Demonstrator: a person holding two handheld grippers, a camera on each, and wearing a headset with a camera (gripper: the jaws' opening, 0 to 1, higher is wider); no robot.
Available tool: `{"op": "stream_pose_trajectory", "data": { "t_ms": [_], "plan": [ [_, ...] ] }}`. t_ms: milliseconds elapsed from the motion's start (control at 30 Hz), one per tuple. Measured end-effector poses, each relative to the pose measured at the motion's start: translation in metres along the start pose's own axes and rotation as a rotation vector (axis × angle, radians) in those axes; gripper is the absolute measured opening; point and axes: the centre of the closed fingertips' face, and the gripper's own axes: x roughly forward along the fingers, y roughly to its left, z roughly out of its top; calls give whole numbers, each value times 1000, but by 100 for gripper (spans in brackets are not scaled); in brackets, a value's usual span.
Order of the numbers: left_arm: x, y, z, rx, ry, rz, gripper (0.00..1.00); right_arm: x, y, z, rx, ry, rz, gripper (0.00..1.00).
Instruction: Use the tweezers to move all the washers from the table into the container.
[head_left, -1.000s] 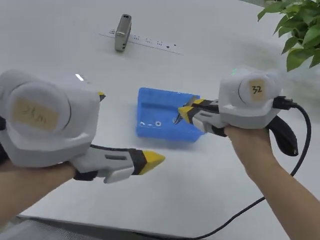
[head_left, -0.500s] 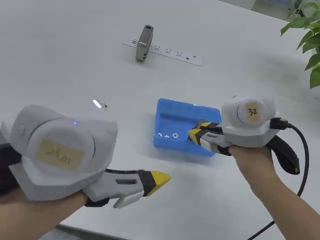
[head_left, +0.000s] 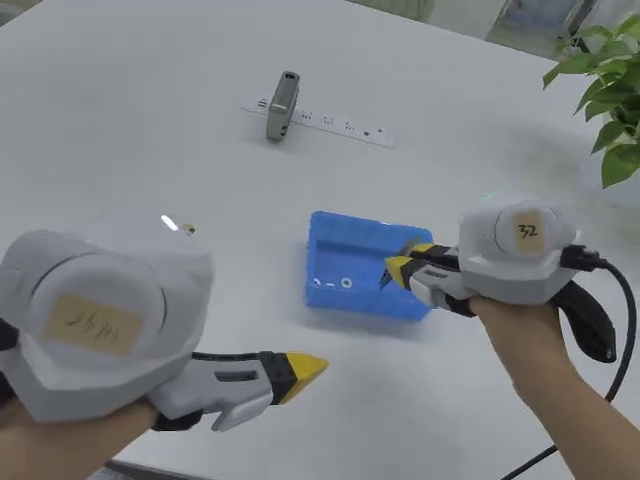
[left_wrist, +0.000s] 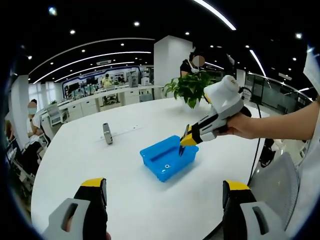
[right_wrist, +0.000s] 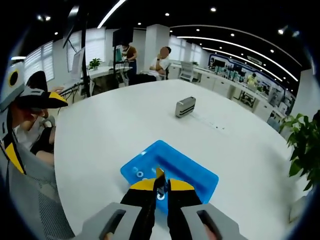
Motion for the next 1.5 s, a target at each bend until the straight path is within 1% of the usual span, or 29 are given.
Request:
{"op": "stream_pose_trajectory", "data": {
  "t_ms": [67, 100, 133, 167, 233, 300, 367, 400, 433, 467, 500, 533, 600, 633, 667, 700, 767, 833, 867, 900, 933, 967, 1033, 1100, 1267, 1333, 1367, 1467, 1500],
  "plan": [
    [-1, -4, -2, 7, 7, -11, 96, -15, 2, 9, -23, -28, -27, 4],
    [-2, -5, -3, 15, 7, -10, 94, -18, 2, 10, -24, -34, -34, 4],
    [-3, -6, -3, 21, 7, -10, 93, -27, 5, 15, -15, -60, -49, 4],
    [-2, -9, -3, 25, 10, -18, 92, -32, 8, 17, -13, -71, -49, 4],
    [-2, -13, -2, 26, 13, -30, 93, -44, 18, 18, -16, -79, -53, 4],
    [-1, -20, 3, 42, 2, -55, 91, -51, 26, 15, -33, -75, -59, 4],
    [0, -30, 12, 83, -26, -105, 82, -57, 37, 8, -48, -61, -58, 4],
    [1, -38, 16, 107, -34, -148, 75, -58, 41, 4, -53, -56, -58, 4],
    [3, -43, 19, 120, -36, -174, 67, -60, 47, -1, -57, -47, -55, 4],
    [4, -47, 21, 134, -38, -195, 62, -61, 51, -5, -59, -41, -53, 4],
    [6, -54, 24, 167, -39, -236, 55, -62, 56, -9, -60, -35, -52, 4],
    [8, -60, 26, 192, -39, -266, 50, -63, 60, -13, -60, -31, -51, 4],
    [11, -69, 31, 239, -37, -306, 36, -65, 68, -19, -62, -19, -47, 4],
    [13, -72, 33, 255, -41, -320, 32, -66, 71, -21, -64, -15, -46, 4],
    [15, -76, 36, 259, -46, -324, 30, -67, 74, -24, -68, -10, -47, 4],
    [17, -79, 37, 267, -46, -338, 31, -69, 78, -26, -66, -11, -49, 4],
    [19, -90, 36, 288, -32, -397, 32, -70, 84, -28, -53, -14, -46, 4],
    [21, -96, 37, 324, -29, -419, 27, -71, 88, -31, -52, -11, -53, 4],
    [21, -101, 36, 355, -30, -441, 23, -71, 90, -33, -50, -10, -54, 4],
    [21, -104, 36, 362, -28, -451, 20, -72, 92, -34, -45, -10, -56, 4],
    [20, -112, 35, 389, -24, -492, 18, -72, 93, -35, -42, -13, -59, 4],
    [20, -114, 34, 395, -22, -504, 17, -72, 96, -36, -39, -14, -57, 4],
    [21, -121, 31, 410, -9, -522, 17, -72, 99, -38, -41, -10, -56, 4],
    [22, -126, 28, 454, -6, -533, 13, -71, 102, -42, -48, -1, -57, 4],
    [28, -137, 19, 496, 17, -563, 1, -69, 108, -49, -81, 21, -55, 4],
    [32, -137, 14, 512, 34, -559, 1, -68, 109, -51, -88, 29, -53, 4],
    [33, -138, 11, 522, 42, -566, 0, -67, 109, -53, -92, 32, -54, 4],
    [38, -138, 2, 557, 56, -583, 0, -62, 109, -62, -125, 68, -47, 4],
    [39, -137, 2, 555, 60, -578, 0, -61, 109, -65, -139, 78, -47, 4]
  ]
}}
